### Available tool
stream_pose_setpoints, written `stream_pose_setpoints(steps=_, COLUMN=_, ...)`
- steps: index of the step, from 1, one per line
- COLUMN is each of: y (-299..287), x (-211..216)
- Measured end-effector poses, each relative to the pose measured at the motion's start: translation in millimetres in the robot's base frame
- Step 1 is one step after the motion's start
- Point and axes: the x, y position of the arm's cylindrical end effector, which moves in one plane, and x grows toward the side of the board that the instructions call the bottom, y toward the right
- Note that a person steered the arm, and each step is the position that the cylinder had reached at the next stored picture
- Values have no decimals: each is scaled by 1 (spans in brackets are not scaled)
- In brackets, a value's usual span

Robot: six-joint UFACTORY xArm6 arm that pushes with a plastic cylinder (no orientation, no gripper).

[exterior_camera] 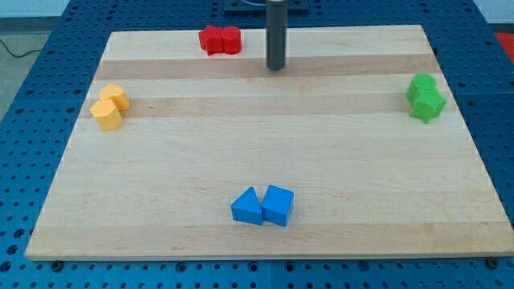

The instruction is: Point your arm to the top left of red star

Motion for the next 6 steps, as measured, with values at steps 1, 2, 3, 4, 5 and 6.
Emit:
stream_pose_setpoints(steps=1, y=-80, x=8)
stream_pose_setpoints(steps=2, y=-157, x=19)
stream_pose_setpoints(steps=3, y=-196, x=-39)
stream_pose_setpoints(steps=4, y=-193, x=-86)
stream_pose_setpoints(steps=5, y=-167, x=-102)
stream_pose_setpoints(steps=6, y=-108, x=-102)
